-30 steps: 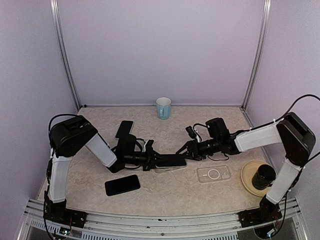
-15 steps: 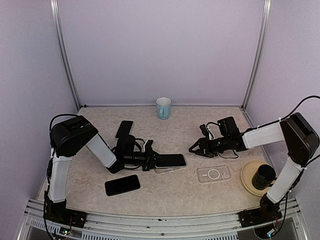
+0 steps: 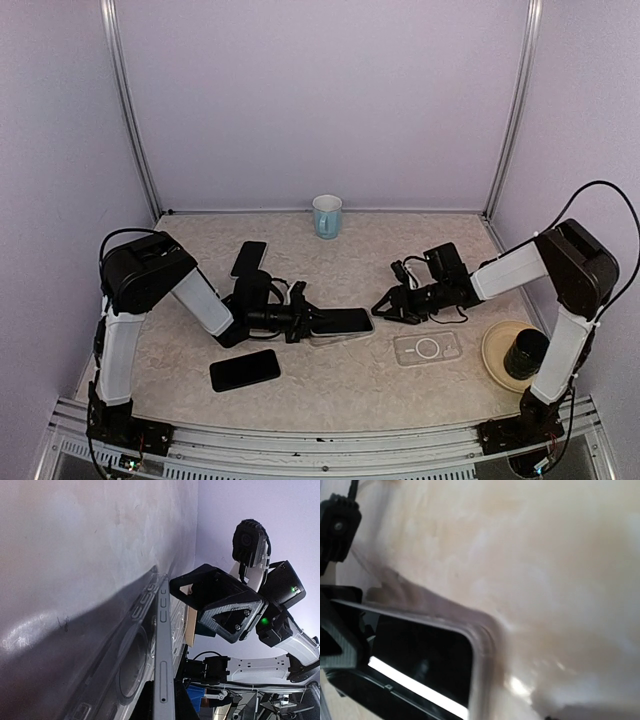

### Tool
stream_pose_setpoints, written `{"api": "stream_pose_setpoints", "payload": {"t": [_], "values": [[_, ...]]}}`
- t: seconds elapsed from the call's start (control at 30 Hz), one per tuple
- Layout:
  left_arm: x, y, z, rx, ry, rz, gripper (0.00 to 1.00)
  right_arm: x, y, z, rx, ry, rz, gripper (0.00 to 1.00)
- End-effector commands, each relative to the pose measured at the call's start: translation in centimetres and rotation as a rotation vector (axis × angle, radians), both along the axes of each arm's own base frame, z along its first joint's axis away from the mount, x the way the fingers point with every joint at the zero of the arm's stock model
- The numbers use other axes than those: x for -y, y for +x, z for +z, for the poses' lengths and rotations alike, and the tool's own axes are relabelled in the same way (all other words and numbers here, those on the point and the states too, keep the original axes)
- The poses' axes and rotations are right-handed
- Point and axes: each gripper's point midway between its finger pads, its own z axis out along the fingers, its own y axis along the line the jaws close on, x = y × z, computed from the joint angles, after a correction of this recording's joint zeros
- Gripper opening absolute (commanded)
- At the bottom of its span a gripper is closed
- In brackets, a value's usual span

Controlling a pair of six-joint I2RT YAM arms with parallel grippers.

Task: Put the phone into the phone case
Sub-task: Install the phone into the phone case, then pass from the left arm to the right

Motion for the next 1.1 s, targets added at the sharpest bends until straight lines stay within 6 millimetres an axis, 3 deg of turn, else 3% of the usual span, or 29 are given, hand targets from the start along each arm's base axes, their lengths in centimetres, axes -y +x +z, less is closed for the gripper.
{"api": "stream_pose_setpoints", "payload": {"t": [0.0, 0.3, 0.53, 1.07], "values": [[-0.6, -0.5, -2.7, -0.076, 0.089, 0.038, 0.00, -1.5, -0.4, -1.0, -0.007, -0.011, 0.035, 0.54], [-1.1, -0.4, -3.3, -0.116, 0.141, 0.076, 0.00, -3.9, -2.0, -0.9, -0.018, 0.017, 0.098, 0.54], [-0.7, -0.2, -2.6, -0.104, 0.119, 0.073, 0.00, -5.7, -3.8, 0.2, -0.025, 0.074, 0.149, 0.53], [0.5, -1.2, 2.4, 0.054, -0.066, -0.056, 0.00, -6.0, -4.9, 4.0, 0.022, 0.146, 0.181, 0.53]]}}
